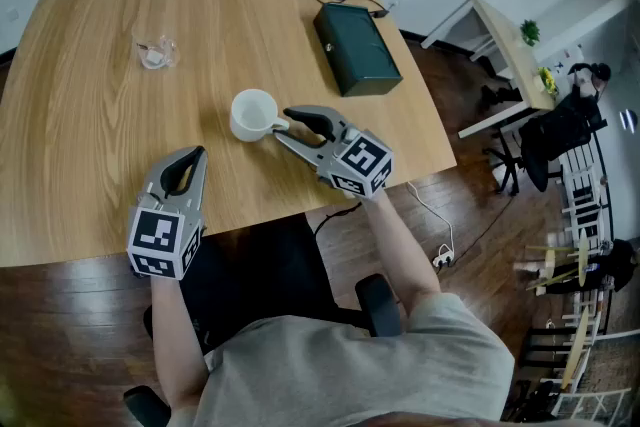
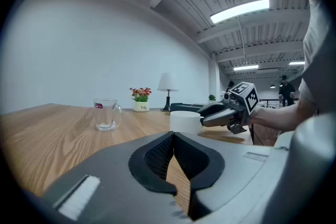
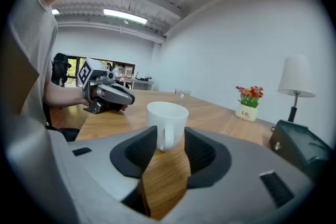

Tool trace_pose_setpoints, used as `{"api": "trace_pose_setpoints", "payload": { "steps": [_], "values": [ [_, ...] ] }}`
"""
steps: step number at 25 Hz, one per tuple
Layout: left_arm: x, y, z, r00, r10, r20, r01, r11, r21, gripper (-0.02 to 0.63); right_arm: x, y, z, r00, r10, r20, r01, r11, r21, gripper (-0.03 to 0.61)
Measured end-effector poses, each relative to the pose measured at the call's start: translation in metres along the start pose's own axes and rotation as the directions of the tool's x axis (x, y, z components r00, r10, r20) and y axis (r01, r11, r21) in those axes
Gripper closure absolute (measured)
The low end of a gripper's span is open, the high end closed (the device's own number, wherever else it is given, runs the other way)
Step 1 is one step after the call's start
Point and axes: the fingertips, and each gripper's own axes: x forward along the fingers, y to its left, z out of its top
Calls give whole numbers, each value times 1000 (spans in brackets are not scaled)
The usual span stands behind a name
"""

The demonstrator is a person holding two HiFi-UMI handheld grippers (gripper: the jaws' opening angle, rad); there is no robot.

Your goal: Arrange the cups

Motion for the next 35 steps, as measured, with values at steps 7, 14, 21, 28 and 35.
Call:
{"api": "trace_pose_setpoints", "payload": {
  "steps": [7,14,21,28,35],
  "values": [
    [-4,1,0,1000,0,-10,0,1000,7,603,13,12,2,991,122,-46,-123,992,-19,459],
    [-4,1,-2,1000,1,-11,-1,1000,6,603,12,12,6,994,95,-53,-95,995,-1,517],
    [-4,3,-3,1000,-1,-11,1,1000,5,603,-4,-28,23,1000,-8,-9,8,1000,22,517],
    [-2,0,-4,1000,-3,-11,3,1000,6,603,-84,-217,42,932,-363,-7,359,918,168,517],
    [-3,-2,-6,1000,-8,-15,8,1000,6,603,-110,-324,-32,835,-486,-256,543,801,250,517]
  ]
}}
